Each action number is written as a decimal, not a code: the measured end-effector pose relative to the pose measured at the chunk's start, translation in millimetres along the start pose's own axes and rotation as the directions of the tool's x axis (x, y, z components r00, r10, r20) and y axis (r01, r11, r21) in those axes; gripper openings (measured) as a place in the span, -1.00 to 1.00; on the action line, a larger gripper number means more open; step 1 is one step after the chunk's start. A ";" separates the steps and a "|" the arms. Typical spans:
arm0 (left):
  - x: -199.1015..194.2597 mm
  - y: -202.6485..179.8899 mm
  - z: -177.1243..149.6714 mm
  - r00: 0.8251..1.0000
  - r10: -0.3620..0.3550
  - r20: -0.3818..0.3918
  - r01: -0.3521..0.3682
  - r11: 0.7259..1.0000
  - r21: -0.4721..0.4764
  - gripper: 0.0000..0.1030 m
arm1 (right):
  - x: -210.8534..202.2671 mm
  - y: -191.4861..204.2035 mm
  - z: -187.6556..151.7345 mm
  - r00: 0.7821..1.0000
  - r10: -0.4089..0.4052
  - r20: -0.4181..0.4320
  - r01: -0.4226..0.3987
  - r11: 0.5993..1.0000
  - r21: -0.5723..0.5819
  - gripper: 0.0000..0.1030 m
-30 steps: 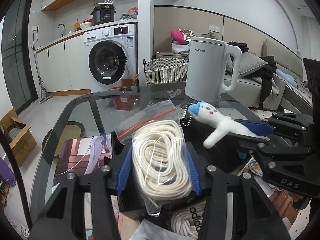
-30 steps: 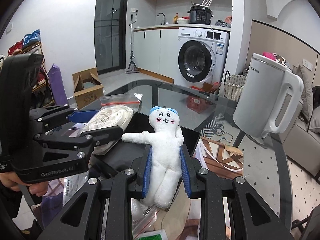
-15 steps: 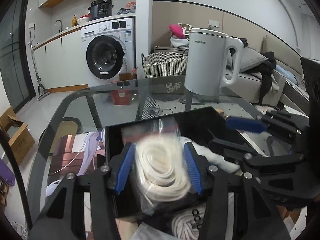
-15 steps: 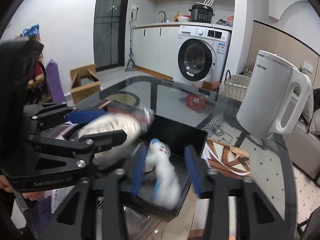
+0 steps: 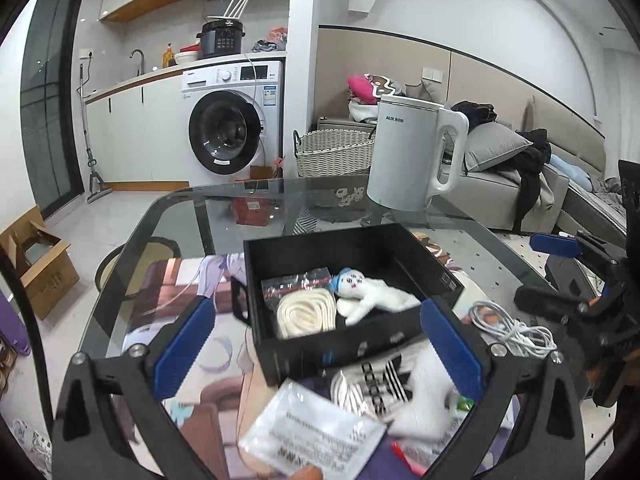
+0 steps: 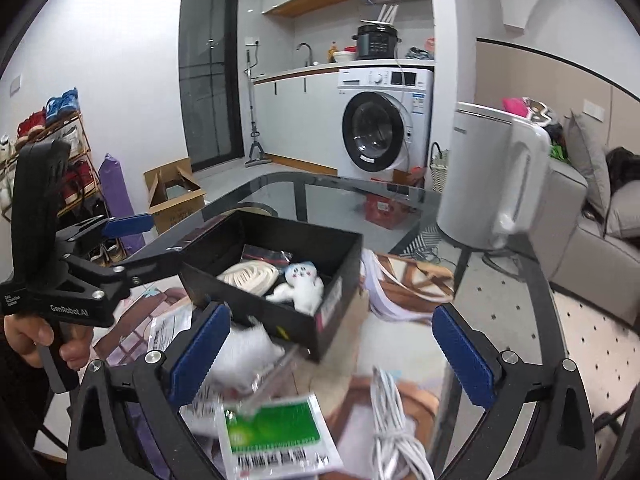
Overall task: Organize soft objects
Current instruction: 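Open the left gripper over the black box while the right releases the doll inside, then reach the right gripper to the white cable coil and close on it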
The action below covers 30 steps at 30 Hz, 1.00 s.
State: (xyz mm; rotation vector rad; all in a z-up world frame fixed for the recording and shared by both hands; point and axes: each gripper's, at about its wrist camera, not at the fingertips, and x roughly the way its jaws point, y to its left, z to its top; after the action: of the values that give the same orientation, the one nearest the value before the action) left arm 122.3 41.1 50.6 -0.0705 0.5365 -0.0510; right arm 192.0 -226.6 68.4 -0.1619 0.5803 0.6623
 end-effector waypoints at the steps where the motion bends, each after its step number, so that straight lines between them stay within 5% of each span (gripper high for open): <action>1: -3.7 -0.2 -3.0 1.000 -0.002 -0.001 0.002 1.000 -0.005 1.00 | -3.7 -1.9 -3.4 1.000 -0.003 -0.008 0.003 1.000 0.005 0.99; 19: -20.8 6.1 -32.1 1.000 -0.018 -0.026 0.019 0.999 0.026 1.00 | -12.9 -38.9 -40.1 0.991 -0.044 -0.128 0.052 0.997 0.056 0.99; 24: -18.6 -0.8 -36.8 0.999 0.018 -0.035 -0.014 0.994 0.111 1.00 | -2.8 -41.9 -45.4 0.987 -0.027 -0.159 0.039 0.997 0.069 0.99; 30: -6.4 -2.1 -46.4 0.993 -0.030 -0.111 0.046 0.988 0.150 1.00 | 9.0 -42.2 -51.4 0.980 -0.018 -0.197 0.031 0.997 0.064 0.99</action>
State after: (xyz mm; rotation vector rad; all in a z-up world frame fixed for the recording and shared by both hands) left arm 93.0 37.0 14.3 0.0720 0.6383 -0.1337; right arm 200.5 -271.3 19.1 -0.1731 0.7879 0.6056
